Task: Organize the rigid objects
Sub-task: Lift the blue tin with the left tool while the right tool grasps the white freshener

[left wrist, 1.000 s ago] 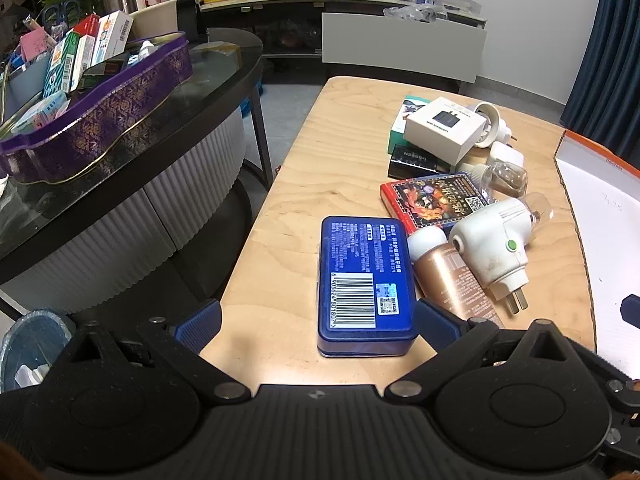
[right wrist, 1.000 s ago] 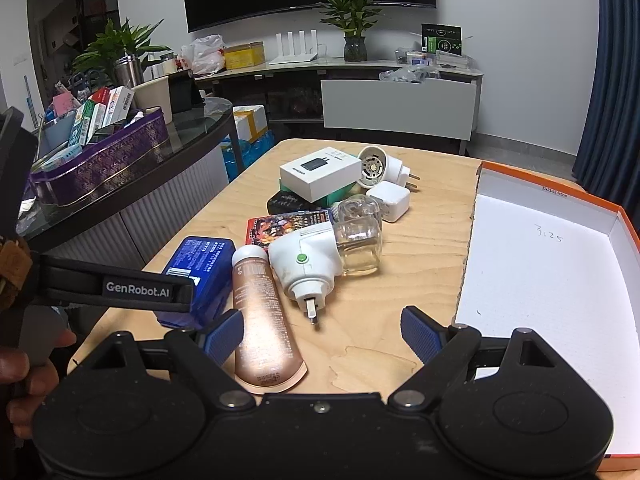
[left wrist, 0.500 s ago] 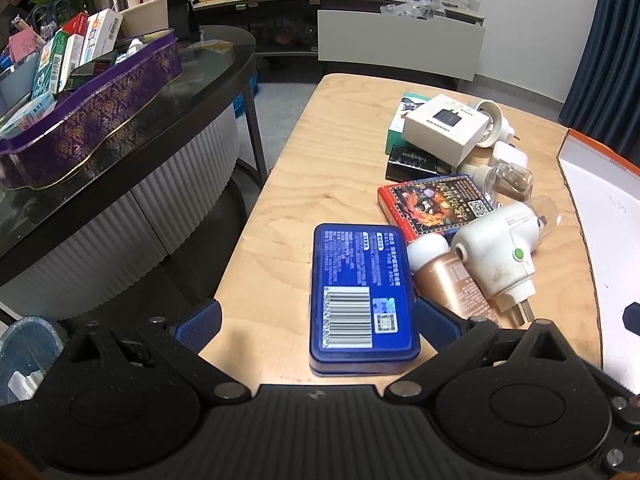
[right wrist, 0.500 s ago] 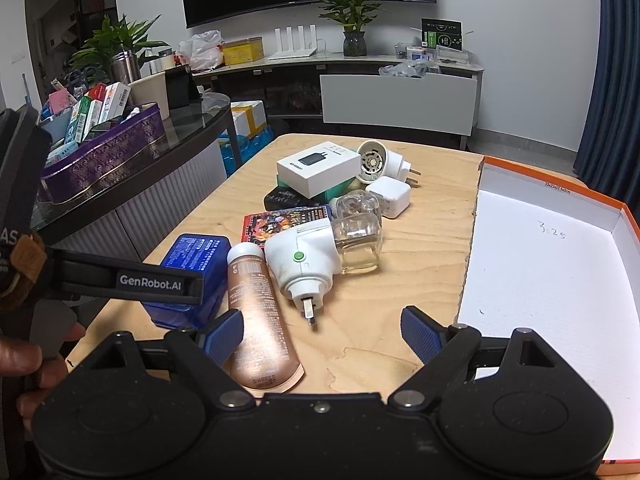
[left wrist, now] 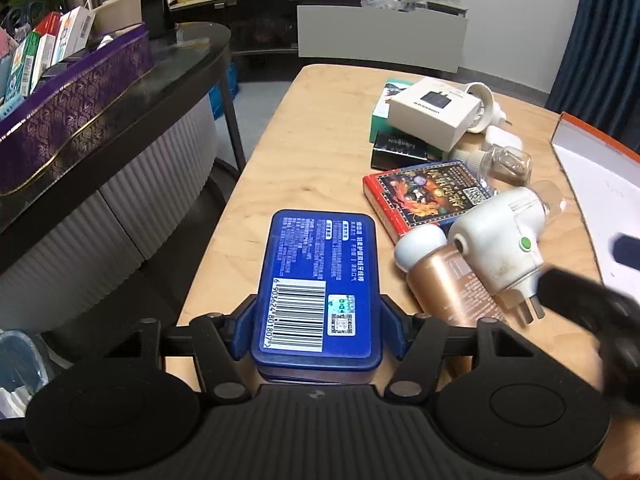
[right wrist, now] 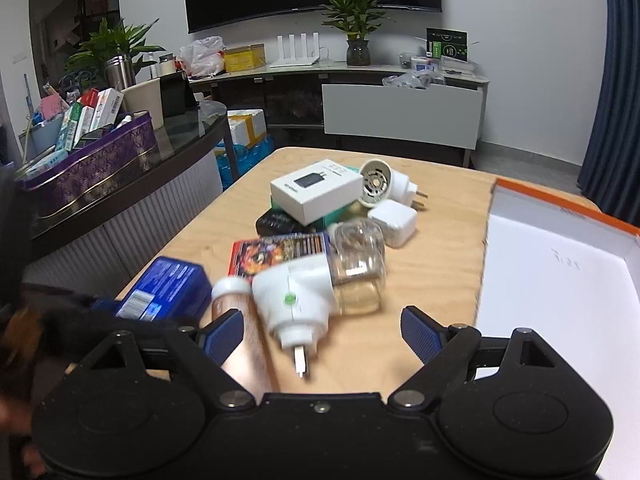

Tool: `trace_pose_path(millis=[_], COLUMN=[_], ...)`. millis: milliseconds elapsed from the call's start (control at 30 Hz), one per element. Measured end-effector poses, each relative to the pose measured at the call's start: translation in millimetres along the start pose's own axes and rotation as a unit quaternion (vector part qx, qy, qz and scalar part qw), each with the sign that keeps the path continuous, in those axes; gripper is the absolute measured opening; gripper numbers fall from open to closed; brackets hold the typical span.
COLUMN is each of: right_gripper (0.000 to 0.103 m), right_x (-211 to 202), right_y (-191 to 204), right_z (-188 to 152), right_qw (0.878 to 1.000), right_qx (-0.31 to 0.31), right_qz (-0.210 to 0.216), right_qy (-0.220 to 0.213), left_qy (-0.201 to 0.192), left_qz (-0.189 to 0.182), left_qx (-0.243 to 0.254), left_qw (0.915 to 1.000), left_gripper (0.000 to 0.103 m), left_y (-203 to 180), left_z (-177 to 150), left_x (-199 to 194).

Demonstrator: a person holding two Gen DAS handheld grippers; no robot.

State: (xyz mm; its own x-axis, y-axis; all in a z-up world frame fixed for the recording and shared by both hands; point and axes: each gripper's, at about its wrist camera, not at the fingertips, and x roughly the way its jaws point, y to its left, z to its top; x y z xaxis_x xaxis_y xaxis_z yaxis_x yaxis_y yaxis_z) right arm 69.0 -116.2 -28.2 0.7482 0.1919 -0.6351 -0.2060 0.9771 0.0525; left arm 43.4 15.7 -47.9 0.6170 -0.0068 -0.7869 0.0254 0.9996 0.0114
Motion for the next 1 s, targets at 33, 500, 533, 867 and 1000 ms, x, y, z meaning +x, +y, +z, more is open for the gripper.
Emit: trace_pose_path(millis=[33,500,533,867,1000], right_gripper=[0.101,0.098,0.091,0.079,0.079], right_x=[6.7,74.6,72.6,38.5,13.7], right_y=[0.7,-9.7,-11.9,-31.8,-31.0], right_z=[2.9,10.2,8.8,-1.3,2.4], right_qw=[1.0,0.994,0.993,0.993,0.995], right_qx=[0.0,0.102,0.108,0.11,0.089], right_qz=[0.002,0.016,0.022,0.036,0.033], right_qy=[0.002,0.045,0.04,0.003,-0.031], left_qy=[-0.002,-0.03,-0.031,-0.048,-0.06], left_qz=[-0.001,-0.007,-0.008,-0.025,-0.031], left_qx=[-0.003,-0.014,-0.015,-0.013,-0.007], left_qw=[1.0,0.9994,0.9994,0.9985,0.9977], left_gripper=[0.063,0.063,0.063,0.063,0.063], left_y=[1.3,11.4,11.9,7.7,0.1], left_z=[-0.3,0.3,0.3,-1.5,0.2], left_x=[-1.1,-8.5,-8.5,-17.1,-26.9])
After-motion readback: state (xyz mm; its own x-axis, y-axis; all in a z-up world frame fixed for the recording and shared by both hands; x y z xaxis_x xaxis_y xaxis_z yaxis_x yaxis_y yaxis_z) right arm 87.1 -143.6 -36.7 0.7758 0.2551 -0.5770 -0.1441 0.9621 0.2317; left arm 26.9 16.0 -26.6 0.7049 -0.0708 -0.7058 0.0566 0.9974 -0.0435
